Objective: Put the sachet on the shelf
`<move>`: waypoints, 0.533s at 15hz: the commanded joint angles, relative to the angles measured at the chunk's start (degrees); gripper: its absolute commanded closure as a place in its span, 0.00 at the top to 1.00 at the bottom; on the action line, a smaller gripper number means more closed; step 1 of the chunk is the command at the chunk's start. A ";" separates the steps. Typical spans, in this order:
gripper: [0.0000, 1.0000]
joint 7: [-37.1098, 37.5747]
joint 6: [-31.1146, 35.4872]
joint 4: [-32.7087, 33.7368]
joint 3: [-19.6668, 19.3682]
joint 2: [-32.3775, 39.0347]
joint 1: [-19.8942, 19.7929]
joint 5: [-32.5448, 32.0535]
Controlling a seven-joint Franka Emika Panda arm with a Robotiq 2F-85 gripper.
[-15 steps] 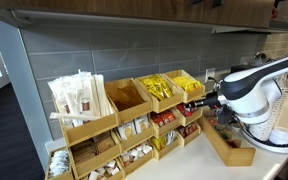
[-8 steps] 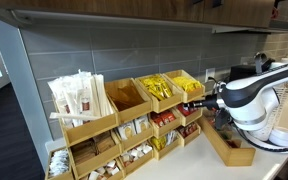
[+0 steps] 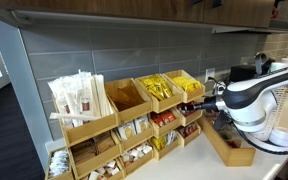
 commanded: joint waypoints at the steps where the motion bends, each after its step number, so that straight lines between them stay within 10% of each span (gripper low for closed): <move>1: 0.63 -1.42 -8.05 0.02 3.83 2.57 -5.26 4.14; 8: 1.00 -2.26 -23.82 -0.02 18.52 14.16 -23.17 13.62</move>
